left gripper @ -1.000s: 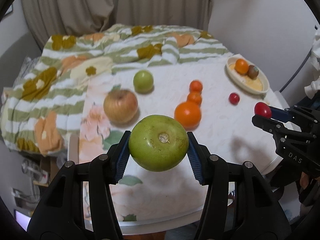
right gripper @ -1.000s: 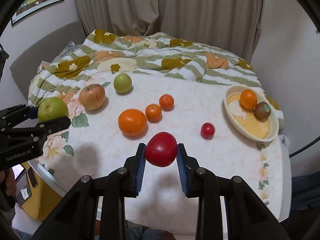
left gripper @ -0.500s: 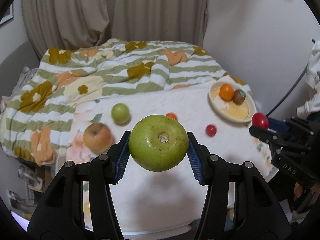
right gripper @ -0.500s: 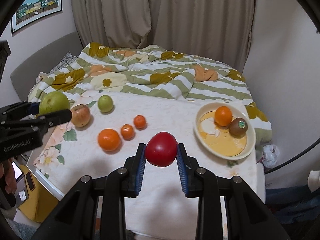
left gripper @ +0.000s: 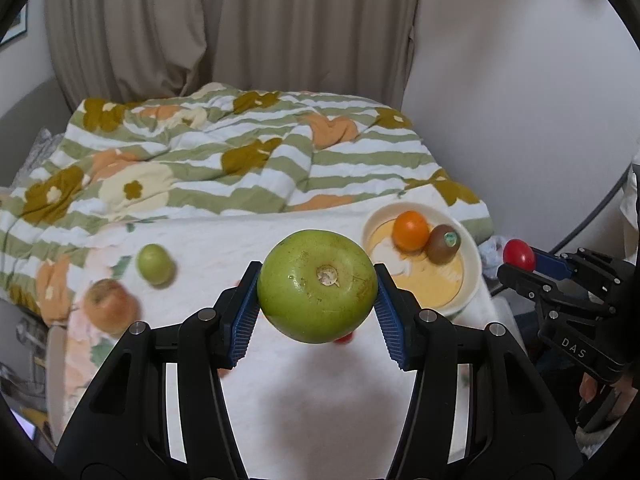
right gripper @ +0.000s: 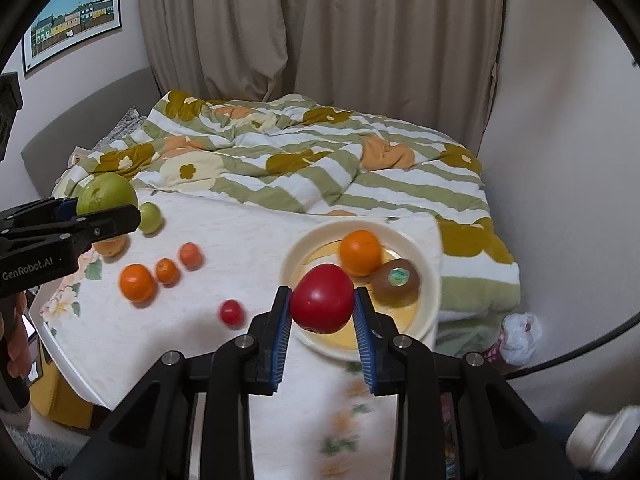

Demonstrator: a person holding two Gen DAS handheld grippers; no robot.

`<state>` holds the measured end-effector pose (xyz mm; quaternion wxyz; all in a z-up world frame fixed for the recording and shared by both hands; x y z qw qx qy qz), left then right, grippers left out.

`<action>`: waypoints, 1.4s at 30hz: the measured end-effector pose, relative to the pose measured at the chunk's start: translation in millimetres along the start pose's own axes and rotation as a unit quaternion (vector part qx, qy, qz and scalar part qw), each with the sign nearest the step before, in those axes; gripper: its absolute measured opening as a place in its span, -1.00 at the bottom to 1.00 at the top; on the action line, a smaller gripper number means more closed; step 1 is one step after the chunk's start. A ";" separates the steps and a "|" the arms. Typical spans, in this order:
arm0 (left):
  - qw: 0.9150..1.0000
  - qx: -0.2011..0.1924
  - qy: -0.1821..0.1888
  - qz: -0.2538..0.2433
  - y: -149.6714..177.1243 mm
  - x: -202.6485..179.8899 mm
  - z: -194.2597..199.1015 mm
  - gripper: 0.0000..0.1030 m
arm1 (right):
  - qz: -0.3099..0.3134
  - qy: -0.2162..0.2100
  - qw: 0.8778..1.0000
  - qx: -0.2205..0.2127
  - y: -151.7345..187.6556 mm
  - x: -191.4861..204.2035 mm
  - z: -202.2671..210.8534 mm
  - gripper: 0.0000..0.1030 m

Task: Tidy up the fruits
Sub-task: 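Carry the green apple and tomato to the plate and release both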

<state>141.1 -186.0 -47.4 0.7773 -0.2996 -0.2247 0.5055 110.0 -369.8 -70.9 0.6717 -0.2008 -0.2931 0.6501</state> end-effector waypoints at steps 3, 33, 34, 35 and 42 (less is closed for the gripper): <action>1.000 0.005 0.007 0.006 -11.4 -17.3 -18.5 0.18 | -0.002 -0.002 1.000 0.004 -7.6 -21.8 -6.6 -0.45; 0.976 0.138 0.098 -0.139 -23.8 -98.6 -206.0 0.18 | -0.112 0.048 0.990 0.072 2.1 -98.2 -85.1 -0.45; 0.975 0.138 0.096 -0.146 -23.5 -100.7 -207.4 0.18 | -0.113 0.050 0.990 0.072 2.1 -98.5 -85.2 -0.45; 0.975 0.138 0.096 -0.149 -24.0 -101.6 -209.0 0.18 | -0.114 0.051 0.990 0.072 2.4 -99.0 -84.8 -0.45; 0.974 0.123 0.088 -0.171 -29.2 -109.3 -206.9 0.77 | -0.124 0.059 0.988 0.069 3.3 -104.4 -81.1 -0.45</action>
Point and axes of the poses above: each gripper's, at about its wrist camera, not at the fingertips, and z roughly against the way its jaws point, x to its left, y to its underside, the point moved 3 cm from there along -z, roughly the way its jaws point, and after that the axes turned 13 degrees about -z, right-handed, at the moved point
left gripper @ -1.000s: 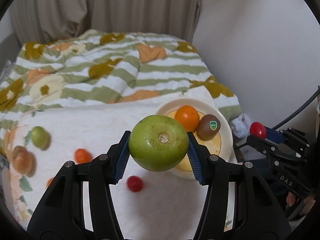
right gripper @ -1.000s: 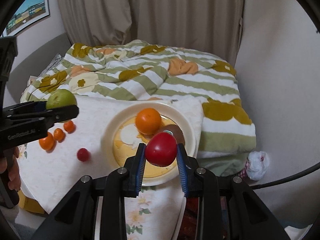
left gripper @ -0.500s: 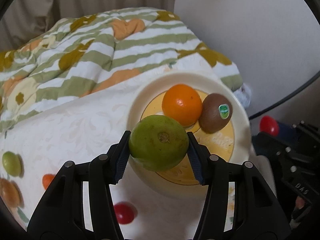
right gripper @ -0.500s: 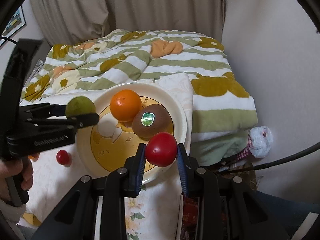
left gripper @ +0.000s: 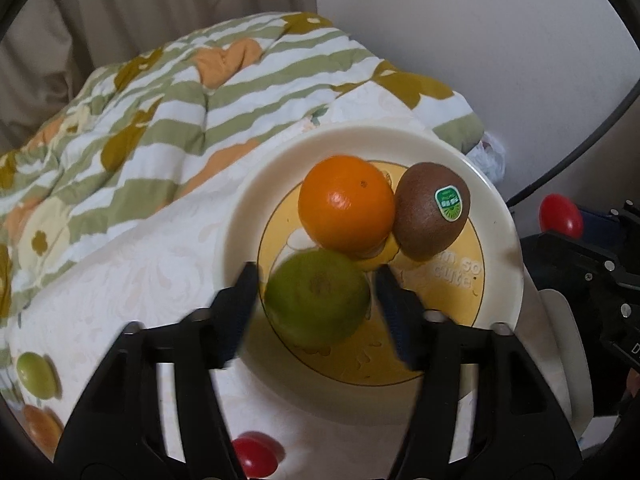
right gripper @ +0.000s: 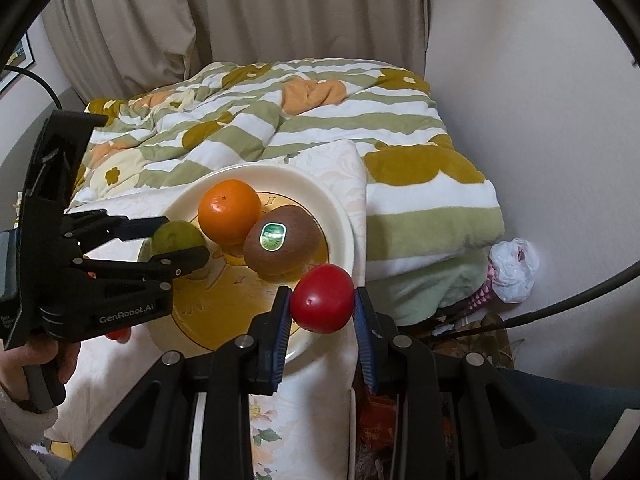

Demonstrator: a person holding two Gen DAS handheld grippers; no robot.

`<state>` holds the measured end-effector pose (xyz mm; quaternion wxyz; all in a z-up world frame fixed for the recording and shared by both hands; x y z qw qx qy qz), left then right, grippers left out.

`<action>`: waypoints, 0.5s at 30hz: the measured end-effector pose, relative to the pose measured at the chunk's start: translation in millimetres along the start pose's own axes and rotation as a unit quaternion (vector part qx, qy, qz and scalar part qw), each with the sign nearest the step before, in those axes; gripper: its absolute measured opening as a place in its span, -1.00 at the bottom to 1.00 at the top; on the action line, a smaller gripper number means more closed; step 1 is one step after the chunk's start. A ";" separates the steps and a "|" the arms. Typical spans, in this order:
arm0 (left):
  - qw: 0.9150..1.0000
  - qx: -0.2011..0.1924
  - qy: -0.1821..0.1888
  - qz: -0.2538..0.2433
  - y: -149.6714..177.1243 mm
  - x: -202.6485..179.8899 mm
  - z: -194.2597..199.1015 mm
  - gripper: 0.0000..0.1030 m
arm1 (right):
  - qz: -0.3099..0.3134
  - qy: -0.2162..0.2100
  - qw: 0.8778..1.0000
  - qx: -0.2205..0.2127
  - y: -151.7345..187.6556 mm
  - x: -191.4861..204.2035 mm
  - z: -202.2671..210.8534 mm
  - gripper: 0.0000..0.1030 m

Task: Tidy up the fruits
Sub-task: 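Carry the green apple and tomato to the plate and release both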

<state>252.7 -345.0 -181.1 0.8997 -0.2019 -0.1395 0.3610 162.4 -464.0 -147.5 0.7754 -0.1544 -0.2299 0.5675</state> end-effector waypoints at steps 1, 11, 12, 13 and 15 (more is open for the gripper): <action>1.000 -0.006 -0.006 0.000 -1.3 0.0 3.4 0.95 | -0.001 0.000 1.000 -0.001 -0.2 -1.0 1.5 -0.45; 0.999 -0.033 -0.019 0.028 3.3 8.5 45.3 1.00 | 0.001 -0.009 1.000 -0.010 -5.2 -8.2 12.3 -0.45; 0.999 -0.032 -0.022 0.033 6.1 10.3 50.0 1.00 | 0.005 -0.011 1.000 -0.011 -6.2 -7.8 13.2 -0.45; 0.998 -0.032 -0.027 0.040 9.6 12.6 56.2 1.00 | 0.009 -0.013 1.000 -0.012 -6.6 -7.3 13.7 -0.45; 0.998 -0.031 -0.035 0.051 15.3 16.2 63.7 1.00 | 0.022 -0.019 0.999 -0.014 -8.9 -5.1 14.5 -0.45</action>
Point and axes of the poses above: each gripper's, at about its wrist camera, not at the fingertips, and z roughly against the way its jaws point, x to its left, y to its underside, the point moved 3 cm from there along -z, roughly the way its jaws point, and after that the axes turned 13 degrees about -z, right-handed, at the moved point
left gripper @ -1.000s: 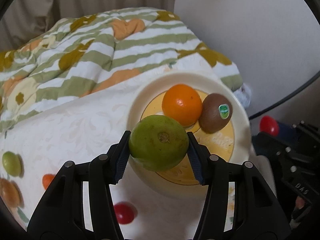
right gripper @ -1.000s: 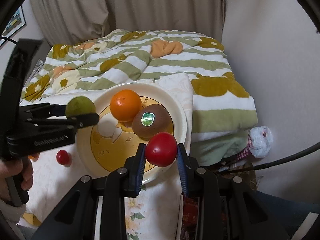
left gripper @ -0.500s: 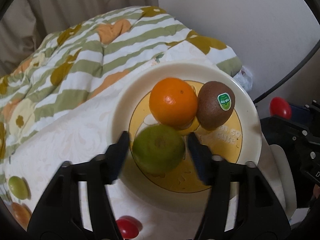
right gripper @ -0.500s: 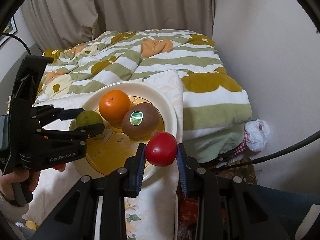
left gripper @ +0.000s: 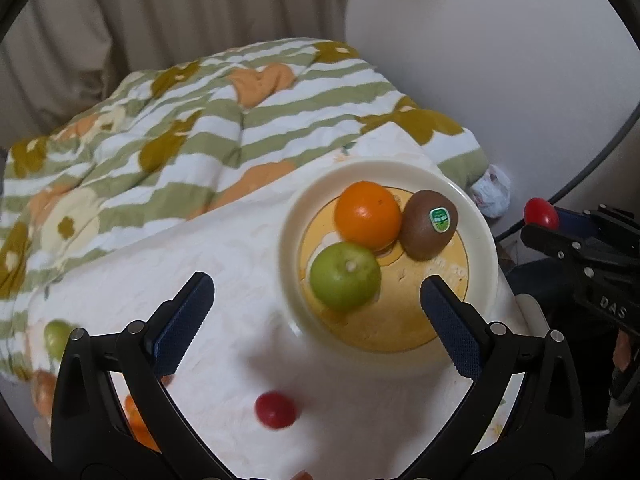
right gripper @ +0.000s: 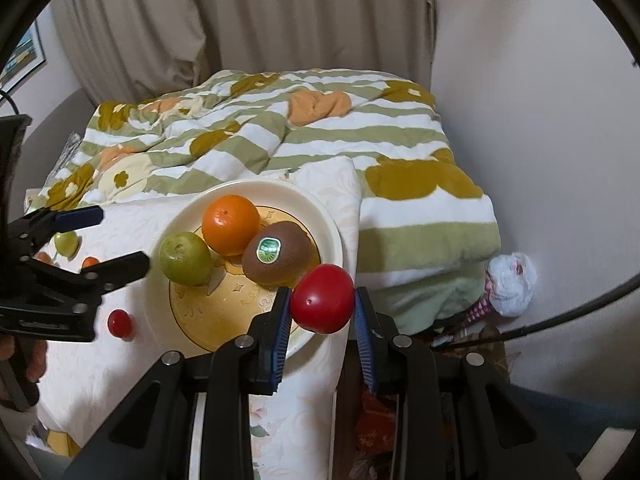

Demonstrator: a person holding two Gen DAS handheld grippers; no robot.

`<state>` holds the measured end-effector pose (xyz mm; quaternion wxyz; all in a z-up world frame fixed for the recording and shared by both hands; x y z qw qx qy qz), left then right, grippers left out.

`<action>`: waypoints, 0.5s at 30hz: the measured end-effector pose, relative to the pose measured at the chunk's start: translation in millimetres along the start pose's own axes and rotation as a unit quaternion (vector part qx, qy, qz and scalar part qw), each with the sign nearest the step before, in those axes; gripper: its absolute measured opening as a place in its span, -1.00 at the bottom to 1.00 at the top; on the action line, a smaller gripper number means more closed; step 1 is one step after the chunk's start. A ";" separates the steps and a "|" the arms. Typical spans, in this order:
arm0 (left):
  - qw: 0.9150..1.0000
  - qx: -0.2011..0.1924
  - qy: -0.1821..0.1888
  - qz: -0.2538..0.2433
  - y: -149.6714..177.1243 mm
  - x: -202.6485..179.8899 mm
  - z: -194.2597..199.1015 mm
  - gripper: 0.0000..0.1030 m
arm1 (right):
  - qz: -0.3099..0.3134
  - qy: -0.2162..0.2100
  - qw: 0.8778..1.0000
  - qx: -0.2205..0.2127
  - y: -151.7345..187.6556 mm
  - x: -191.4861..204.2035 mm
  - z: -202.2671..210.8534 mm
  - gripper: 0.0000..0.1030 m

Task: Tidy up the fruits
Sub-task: 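Carry the green apple and tomato to the plate and release both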

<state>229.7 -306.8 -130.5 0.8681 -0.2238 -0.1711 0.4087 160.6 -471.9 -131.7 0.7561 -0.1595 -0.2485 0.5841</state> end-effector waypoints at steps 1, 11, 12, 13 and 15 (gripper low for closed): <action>1.000 0.002 -0.004 0.009 3.2 3.1 5.3 1.00 | 0.006 -0.003 1.000 0.000 -1.3 1.2 0.1 -0.45; 0.996 0.009 -0.040 0.075 33.5 20.5 35.4 1.00 | 0.056 -0.043 0.997 0.019 -2.0 15.7 -19.7 -0.45; 0.996 0.010 -0.042 0.079 35.5 21.5 36.0 1.00 | 0.062 -0.047 0.997 0.023 0.0 17.9 -23.2 -0.45; 0.995 0.012 -0.046 0.086 39.4 22.5 37.4 1.00 | 0.069 -0.049 0.996 0.027 2.4 20.0 -27.6 -0.45; 0.994 0.016 -0.050 0.096 47.0 23.3 39.4 1.00 | 0.077 -0.053 0.995 0.035 6.4 23.9 -34.6 -0.45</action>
Point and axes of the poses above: each gripper's, at about its wrist camera, not at the fingertips, and z roughly against the way its jaws point, x to its left, y to its underside, the point moved 3 cm from there along -z, roughly the way its jaws point, and after that the axes turned 13 degrees about -z, right-handed, at the moved point
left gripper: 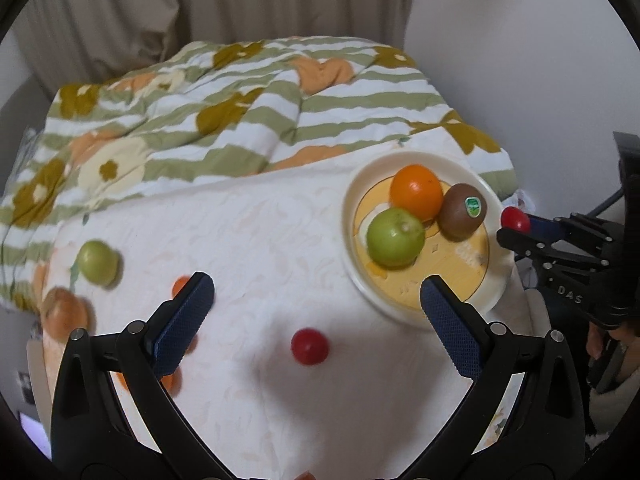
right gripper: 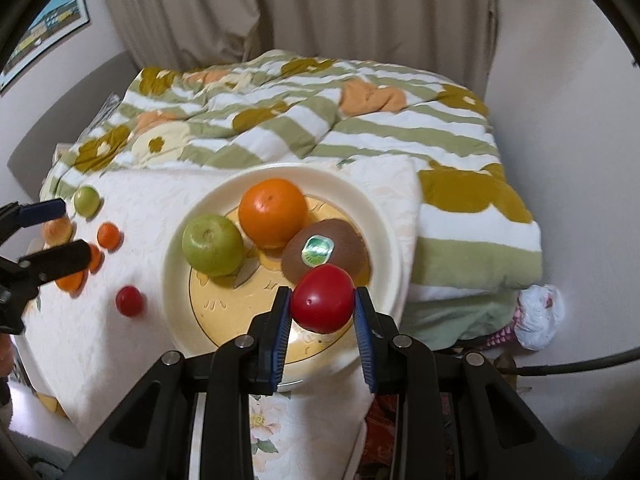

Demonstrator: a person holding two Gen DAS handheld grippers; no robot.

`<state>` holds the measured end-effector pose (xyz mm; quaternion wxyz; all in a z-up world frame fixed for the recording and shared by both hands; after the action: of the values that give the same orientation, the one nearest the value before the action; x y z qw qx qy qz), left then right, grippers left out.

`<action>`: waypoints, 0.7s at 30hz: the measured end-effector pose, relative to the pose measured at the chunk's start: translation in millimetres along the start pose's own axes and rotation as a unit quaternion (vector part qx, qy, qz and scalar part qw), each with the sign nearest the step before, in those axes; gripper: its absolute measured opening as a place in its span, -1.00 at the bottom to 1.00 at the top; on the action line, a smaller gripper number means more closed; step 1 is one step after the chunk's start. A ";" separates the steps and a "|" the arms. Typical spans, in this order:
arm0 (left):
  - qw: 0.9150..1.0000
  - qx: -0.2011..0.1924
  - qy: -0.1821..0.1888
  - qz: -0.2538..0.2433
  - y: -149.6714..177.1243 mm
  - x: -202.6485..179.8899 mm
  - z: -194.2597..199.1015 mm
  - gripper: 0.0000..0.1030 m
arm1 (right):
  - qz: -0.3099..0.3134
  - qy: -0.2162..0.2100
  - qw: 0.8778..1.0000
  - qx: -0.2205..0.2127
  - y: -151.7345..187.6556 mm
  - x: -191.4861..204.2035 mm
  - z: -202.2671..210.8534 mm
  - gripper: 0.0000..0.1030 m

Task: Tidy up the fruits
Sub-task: 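Carry the green apple and tomato to the plate and release both, then withdraw both tools from the plate back over the table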

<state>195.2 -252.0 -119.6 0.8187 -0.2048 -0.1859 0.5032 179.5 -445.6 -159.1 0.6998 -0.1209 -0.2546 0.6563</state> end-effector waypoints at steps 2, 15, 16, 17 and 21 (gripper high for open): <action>1.000 0.005 -0.006 0.011 8.7 3.0 1.0 1.00 | 0.006 -0.005 1.000 0.006 2.9 2.4 -6.3 -0.45; 0.998 0.024 -0.016 0.053 41.4 3.6 -5.0 1.00 | 0.043 -0.003 0.999 0.004 13.5 9.9 -22.8 -0.45; 0.998 0.024 -0.017 0.053 42.4 3.1 -4.8 1.00 | 0.042 -0.002 0.999 0.003 14.1 9.3 -23.2 -0.45; 0.998 0.024 -0.018 0.053 44.0 2.8 -4.0 1.00 | 0.041 0.000 0.999 0.002 14.1 9.3 -22.7 -0.45; 0.998 0.024 -0.023 0.053 48.5 1.6 -0.8 1.00 | 0.032 0.004 0.999 -0.009 15.8 7.3 -18.8 0.08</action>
<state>160.0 -230.9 -145.5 0.7914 -0.1832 -0.1812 0.5543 175.8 -433.6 -181.4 0.6784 -0.1375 -0.2536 0.6756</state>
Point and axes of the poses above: each gripper's, at about its wrist camera, not at the fingertips, and z roughly against the way its jaws point, x to its left, y to its underside, the point moved 3 cm from there along -z, roughly the way its jaws point, and after that the axes turned 13 degrees about -z, right-handed, at the moved point
